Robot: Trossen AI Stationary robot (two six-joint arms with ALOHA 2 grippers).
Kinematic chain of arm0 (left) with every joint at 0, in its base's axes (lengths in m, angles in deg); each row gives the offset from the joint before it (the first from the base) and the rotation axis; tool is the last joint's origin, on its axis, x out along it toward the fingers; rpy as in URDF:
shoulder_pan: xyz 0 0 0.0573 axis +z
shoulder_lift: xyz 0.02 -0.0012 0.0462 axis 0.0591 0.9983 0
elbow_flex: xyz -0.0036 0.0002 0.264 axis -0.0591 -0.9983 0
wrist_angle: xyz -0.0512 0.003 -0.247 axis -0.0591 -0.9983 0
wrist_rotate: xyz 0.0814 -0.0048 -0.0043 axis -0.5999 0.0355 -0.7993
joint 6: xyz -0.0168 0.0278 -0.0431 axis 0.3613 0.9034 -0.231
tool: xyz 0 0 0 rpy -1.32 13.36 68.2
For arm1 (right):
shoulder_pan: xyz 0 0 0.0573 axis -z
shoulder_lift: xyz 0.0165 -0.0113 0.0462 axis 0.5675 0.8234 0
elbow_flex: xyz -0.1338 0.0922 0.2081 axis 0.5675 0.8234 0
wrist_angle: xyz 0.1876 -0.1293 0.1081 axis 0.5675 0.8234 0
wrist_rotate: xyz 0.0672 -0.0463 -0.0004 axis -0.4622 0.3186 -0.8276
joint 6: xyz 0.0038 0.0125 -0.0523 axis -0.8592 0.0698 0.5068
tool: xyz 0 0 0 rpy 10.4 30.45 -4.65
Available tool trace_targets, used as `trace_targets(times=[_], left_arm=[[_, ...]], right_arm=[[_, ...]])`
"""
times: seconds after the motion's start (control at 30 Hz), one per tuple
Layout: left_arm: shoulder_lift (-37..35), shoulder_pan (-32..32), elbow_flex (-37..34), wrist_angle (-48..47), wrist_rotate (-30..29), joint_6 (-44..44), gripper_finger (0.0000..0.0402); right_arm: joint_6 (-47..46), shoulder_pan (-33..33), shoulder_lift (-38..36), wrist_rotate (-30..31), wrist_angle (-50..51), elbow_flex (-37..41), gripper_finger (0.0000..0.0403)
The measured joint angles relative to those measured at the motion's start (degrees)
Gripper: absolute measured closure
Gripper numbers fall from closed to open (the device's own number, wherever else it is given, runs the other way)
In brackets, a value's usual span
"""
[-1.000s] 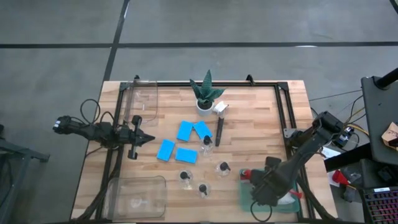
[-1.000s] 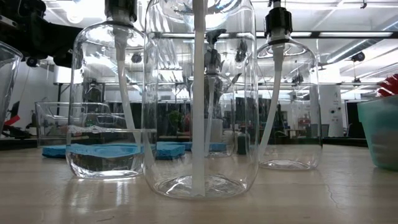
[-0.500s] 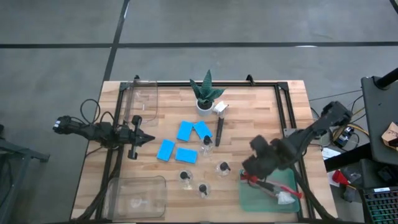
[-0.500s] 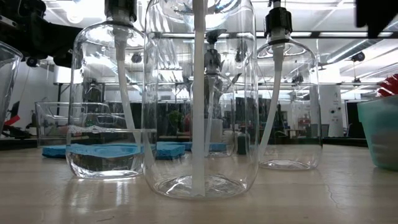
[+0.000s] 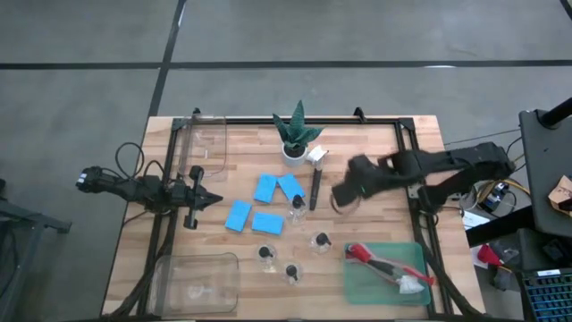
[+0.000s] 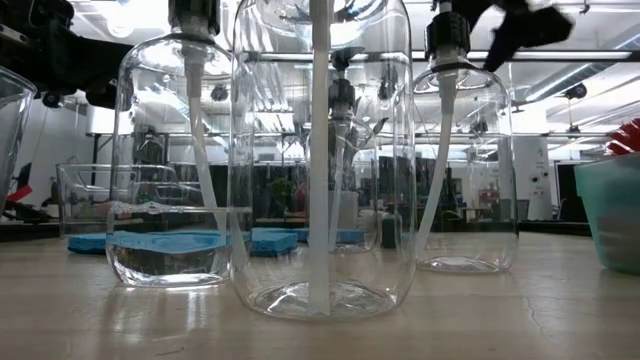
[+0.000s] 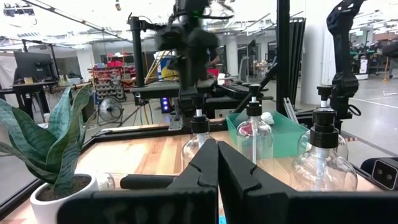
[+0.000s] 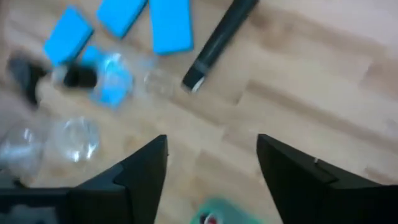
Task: Pick & Place Kitchen Sink Supplies
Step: Put the black dish brush into the green bin
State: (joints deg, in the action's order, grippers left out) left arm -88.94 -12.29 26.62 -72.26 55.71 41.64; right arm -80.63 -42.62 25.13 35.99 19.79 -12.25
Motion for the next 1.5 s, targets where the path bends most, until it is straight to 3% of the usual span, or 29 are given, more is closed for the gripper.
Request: trace_targets(times=[0.2, 0.5, 1.0, 1.5], left_arm=[[0.1, 0.0, 0.0, -0.2, 0.0, 0.0, 0.0401], [1.1, 0.0, 0.0, -1.0, -0.2, 0.0, 0.0401], [1.3, 0.0, 0.0, -1.1, -0.3, 0.0, 0.0401], [1.4, 0.0, 0.0, -1.1, -0.2, 0.0, 0.0401]], right_arm=[[8.5, 12.2, 2.7, -3.4, -6.2, 0.2, 0.0116], [19.3, 22.0, 12.8, -10.7, -9.2, 0.2, 0.0114], [23.8, 23.4, 27.8, -17.0, -16.0, 0.3, 0.0140], [23.7, 24.1, 29.6, -17.0, -22.2, 0.7, 0.0142]])
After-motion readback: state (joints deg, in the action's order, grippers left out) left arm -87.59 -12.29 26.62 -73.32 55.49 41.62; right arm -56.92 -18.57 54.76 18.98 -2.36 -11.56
